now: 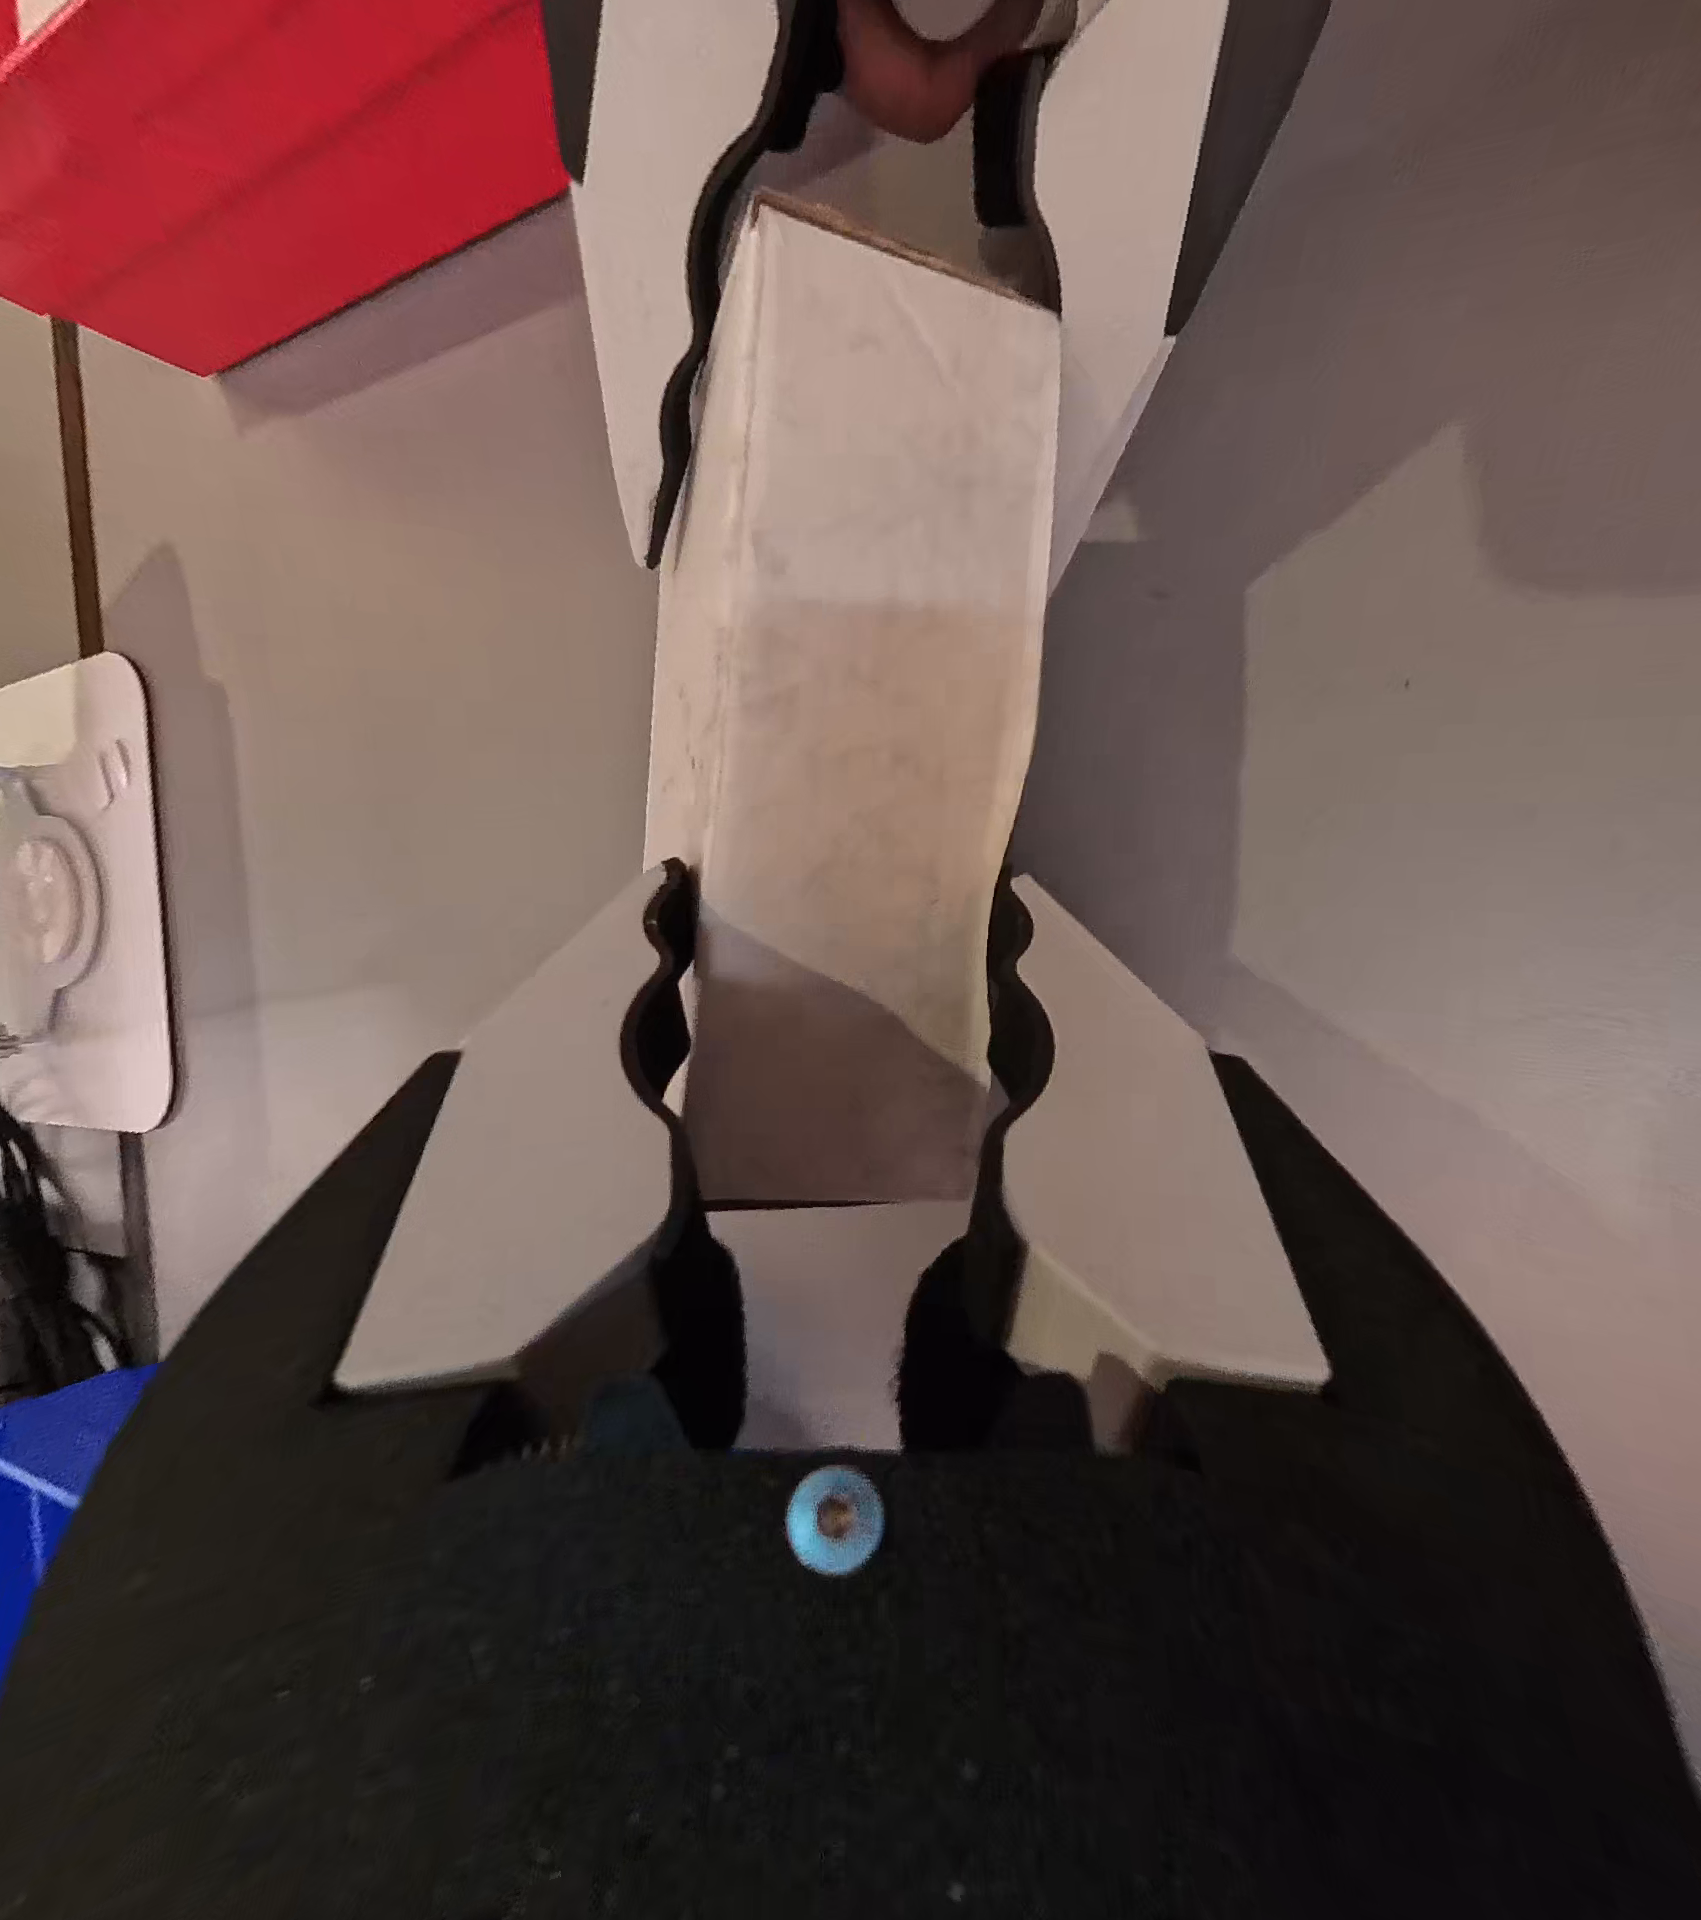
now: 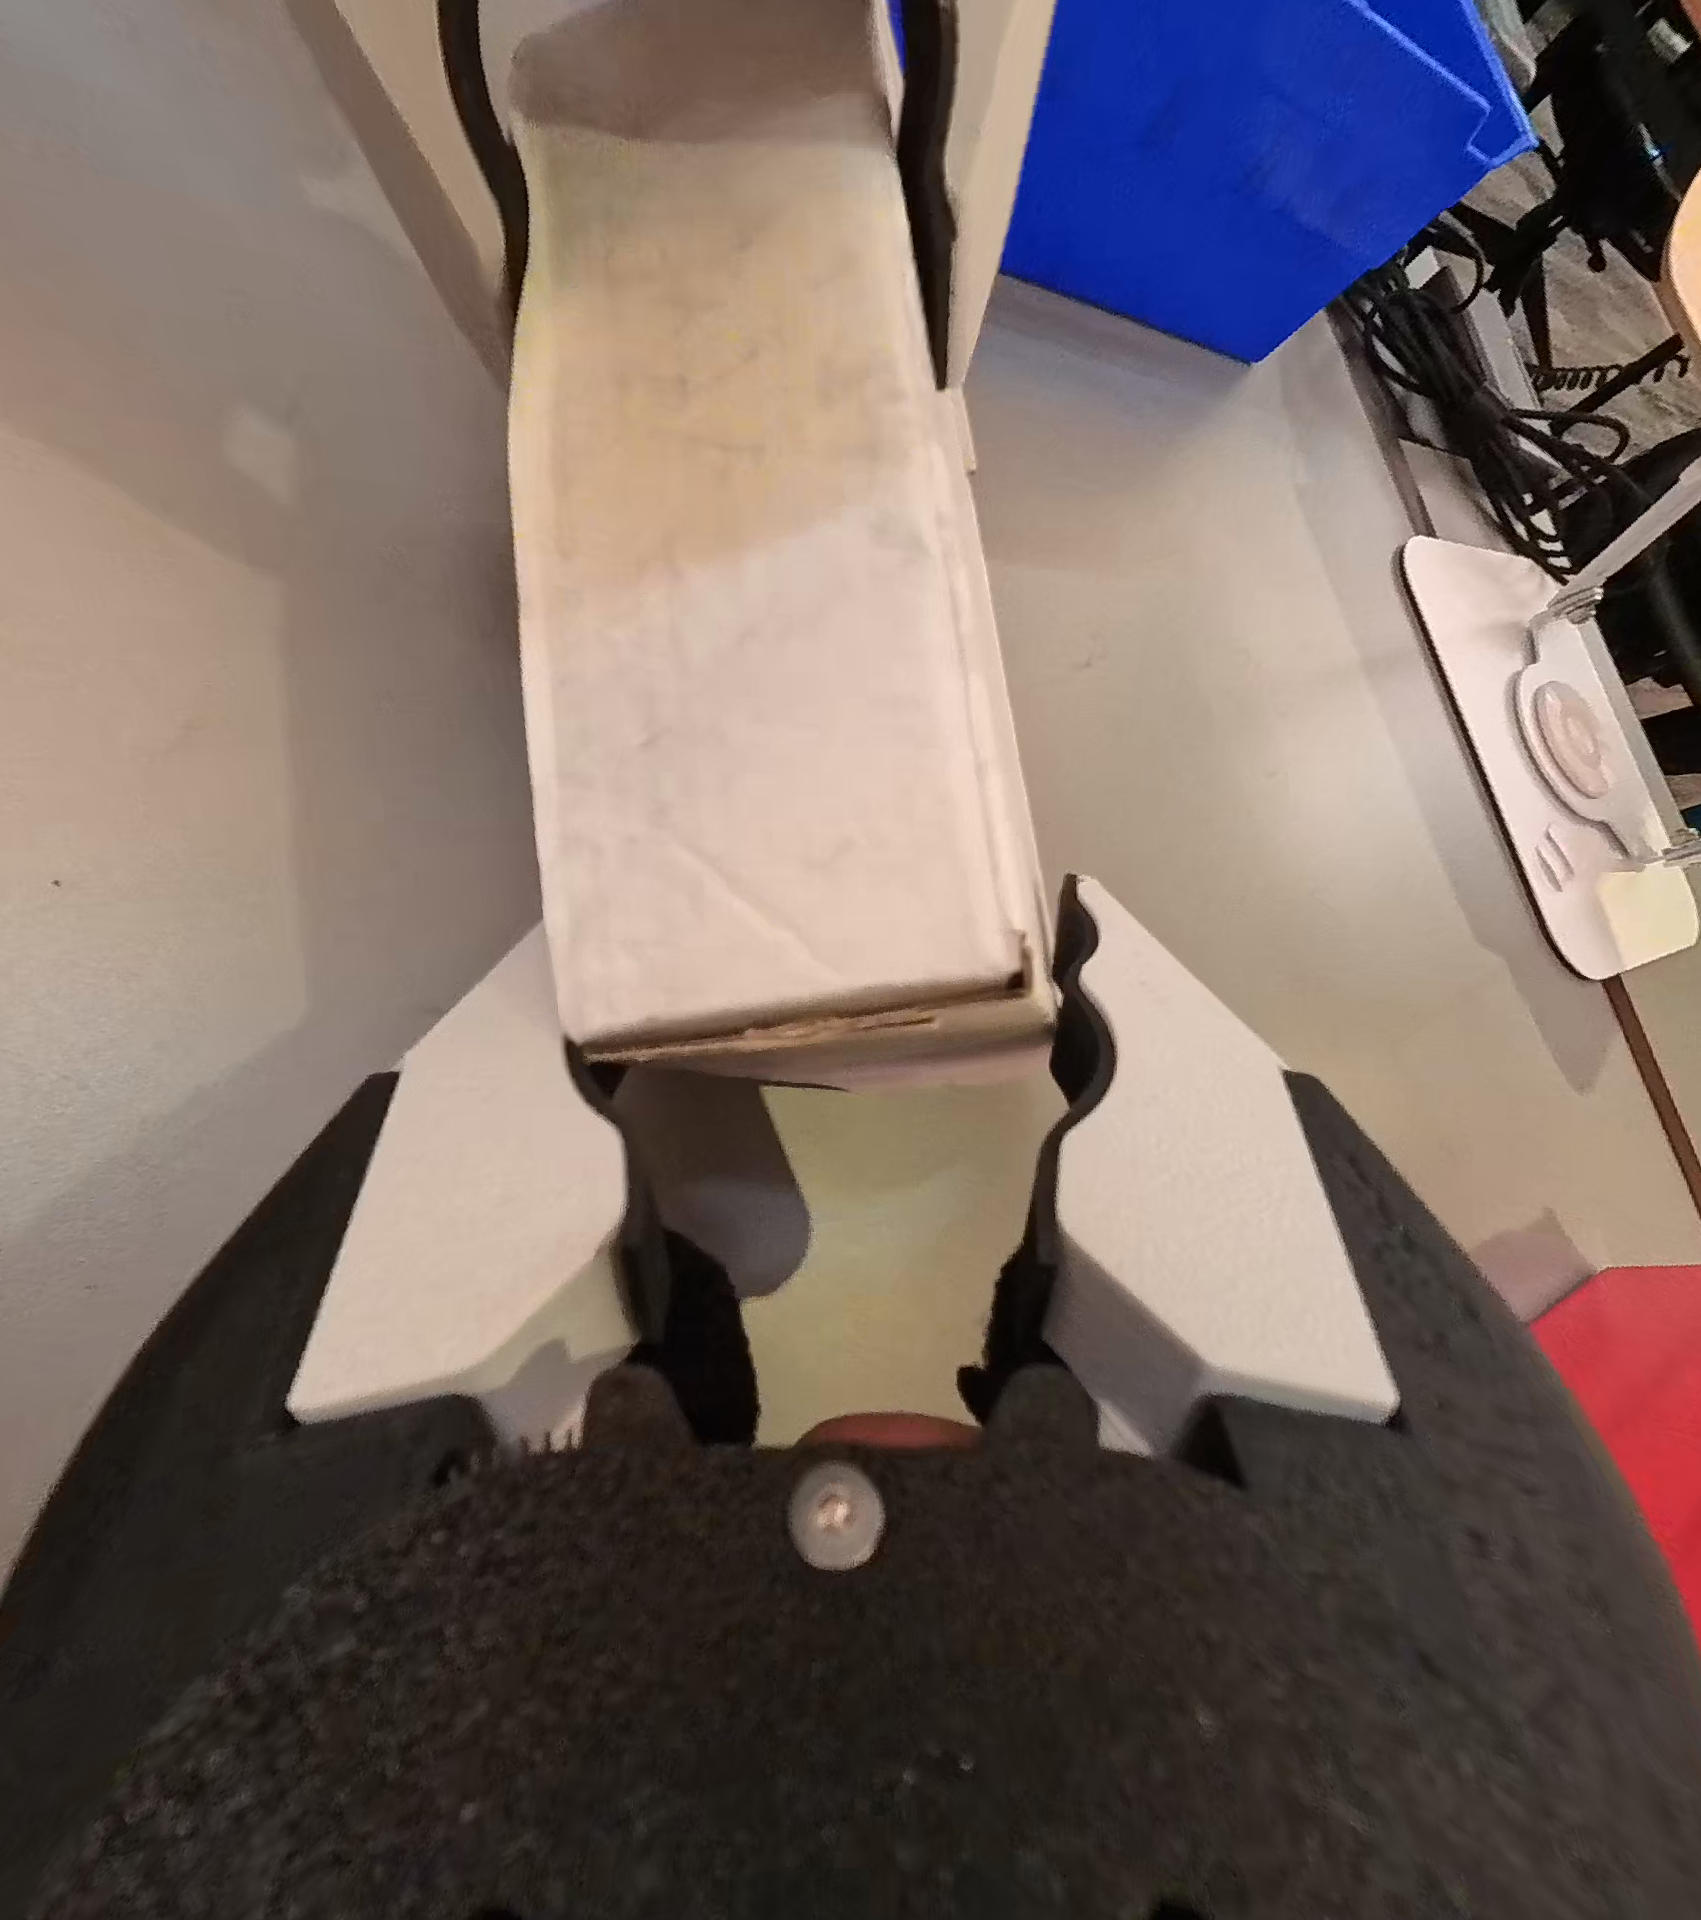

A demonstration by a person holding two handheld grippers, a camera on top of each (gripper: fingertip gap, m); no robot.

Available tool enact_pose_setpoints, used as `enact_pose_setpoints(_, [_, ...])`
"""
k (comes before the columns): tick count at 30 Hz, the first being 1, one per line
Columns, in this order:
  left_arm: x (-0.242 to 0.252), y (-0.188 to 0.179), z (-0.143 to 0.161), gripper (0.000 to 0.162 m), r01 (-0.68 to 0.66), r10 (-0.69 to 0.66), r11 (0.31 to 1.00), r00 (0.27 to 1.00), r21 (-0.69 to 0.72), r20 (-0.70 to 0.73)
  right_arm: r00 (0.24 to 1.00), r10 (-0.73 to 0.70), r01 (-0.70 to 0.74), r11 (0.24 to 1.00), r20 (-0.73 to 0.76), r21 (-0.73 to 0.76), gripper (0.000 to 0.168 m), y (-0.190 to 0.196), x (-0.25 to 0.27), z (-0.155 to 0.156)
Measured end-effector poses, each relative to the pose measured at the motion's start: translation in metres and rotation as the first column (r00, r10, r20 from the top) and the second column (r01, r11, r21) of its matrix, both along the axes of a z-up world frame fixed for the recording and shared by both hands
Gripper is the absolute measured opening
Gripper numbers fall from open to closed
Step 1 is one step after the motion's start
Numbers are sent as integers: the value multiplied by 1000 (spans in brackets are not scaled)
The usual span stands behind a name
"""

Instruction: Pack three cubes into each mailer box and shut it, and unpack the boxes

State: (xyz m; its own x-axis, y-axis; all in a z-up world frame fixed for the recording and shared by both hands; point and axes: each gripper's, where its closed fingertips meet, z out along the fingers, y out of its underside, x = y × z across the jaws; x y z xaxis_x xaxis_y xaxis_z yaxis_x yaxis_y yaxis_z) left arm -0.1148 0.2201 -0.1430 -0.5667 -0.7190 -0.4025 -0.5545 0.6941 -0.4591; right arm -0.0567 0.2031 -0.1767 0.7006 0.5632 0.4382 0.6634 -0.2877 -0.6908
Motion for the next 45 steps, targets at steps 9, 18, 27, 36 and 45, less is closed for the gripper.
enact_pose_setpoints(9, [0, -4, 6, 58, -35, 30, 969, 999, -245, -23, 1000, 3, -3, 1000, -9, 8, 80, 1, 1, 1])
enact_pose_setpoints(18, [4, -5, 29, 57, -47, -8, 985, 949, 165, 314, 999, 16, -17, 999, -28, -31, 80, -1, 3, 1])
enact_pose_setpoints(27, [2, -10, 36, 34, -225, -213, 768, 794, 600, 570, 999, 10, -11, 999, -32, -42, 80, 0, 4, 2])
enact_pose_setpoints(36, [11, -15, 25, 6, -297, -264, 664, 765, 686, 588, 1000, 13, -13, 999, -11, -38, 79, 1, 3, 1])
enact_pose_setpoints(45, [20, -21, 24, 5, -319, -197, 727, 752, 608, 629, 989, 10, -13, 1000, 146, 19, 77, 0, 11, -2])
